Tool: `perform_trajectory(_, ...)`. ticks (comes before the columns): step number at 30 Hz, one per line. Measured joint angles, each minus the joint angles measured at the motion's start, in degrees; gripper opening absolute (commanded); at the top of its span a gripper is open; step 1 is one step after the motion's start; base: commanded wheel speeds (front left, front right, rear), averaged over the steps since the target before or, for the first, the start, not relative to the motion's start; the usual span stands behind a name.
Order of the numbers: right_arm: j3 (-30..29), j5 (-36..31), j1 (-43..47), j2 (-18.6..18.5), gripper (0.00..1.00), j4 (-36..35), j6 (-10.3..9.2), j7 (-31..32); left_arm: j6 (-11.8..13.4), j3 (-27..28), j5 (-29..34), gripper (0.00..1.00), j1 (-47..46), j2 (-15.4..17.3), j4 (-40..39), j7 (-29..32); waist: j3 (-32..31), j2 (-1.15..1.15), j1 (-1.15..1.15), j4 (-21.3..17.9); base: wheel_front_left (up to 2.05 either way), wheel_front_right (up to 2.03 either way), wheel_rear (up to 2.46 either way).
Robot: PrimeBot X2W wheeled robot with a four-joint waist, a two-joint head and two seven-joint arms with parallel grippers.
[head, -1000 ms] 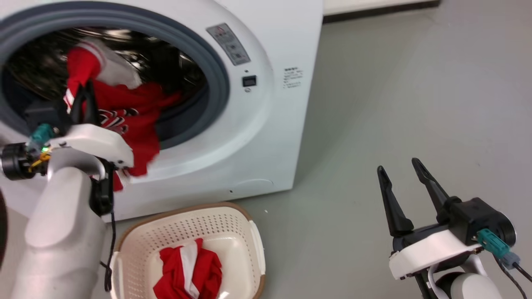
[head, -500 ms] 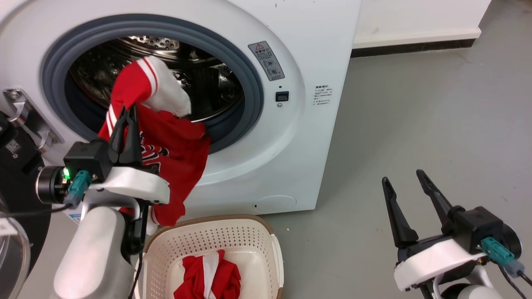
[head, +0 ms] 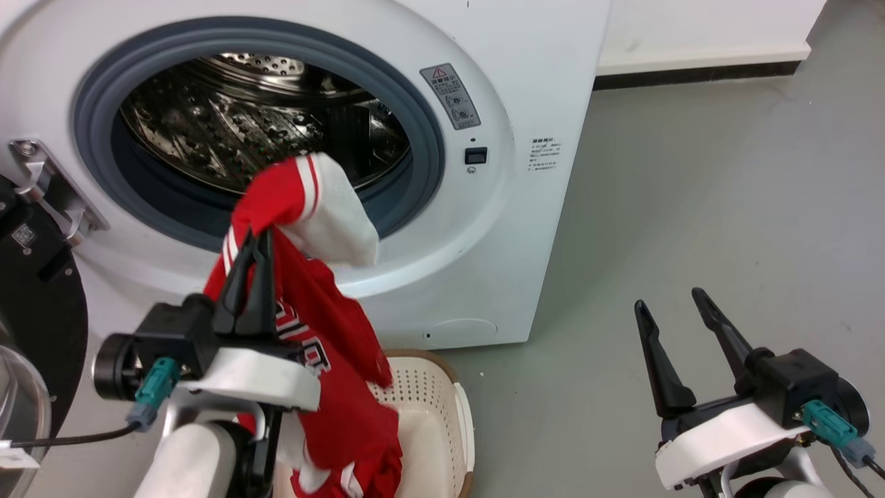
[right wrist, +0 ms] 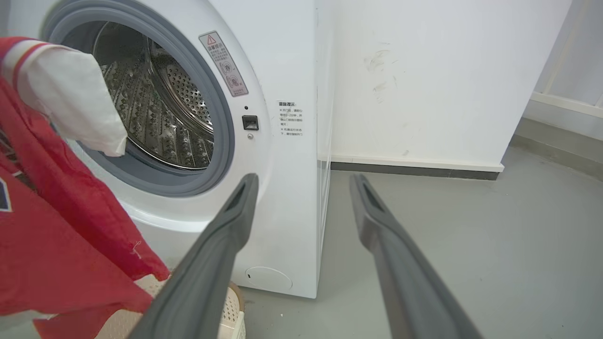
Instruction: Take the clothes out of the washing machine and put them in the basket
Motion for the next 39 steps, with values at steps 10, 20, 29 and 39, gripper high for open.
perform_trajectory(10,0.7,0.0,-2.7,0.0,1.00,-1.2,0.00,-0.1,-0.8,-1.4,-3.4,0.00,4.1,-3.0,10.6,-2.5,6.1,0.00,0.00,-0.6,0.00,0.00,0.00)
perform_trajectory(20,1.8,0.2,-6.9,0.0,1.00,-1.3,0.00,-1.2,-4.9,-2.8,-4.3,0.00,-2.8,-7.6,29.1,-7.1,15.4,0.00,0.01,-1.3,0.00,0.00,0.00)
perform_trajectory(29,3.3,0.5,-11.1,0.0,1.00,-0.8,0.00,-2.9,-7.8,-0.5,-2.1,0.00,-11.0,-9.5,43.8,-7.7,23.9,0.00,0.01,-2.6,0.00,0.00,0.00)
perform_trajectory(39,5.1,1.6,-15.1,0.0,1.00,0.7,0.00,-4.9,-9.4,1.9,0.1,0.00,-20.0,-11.3,62.2,-7.9,33.1,0.00,0.01,-5.4,0.00,0.00,0.00)
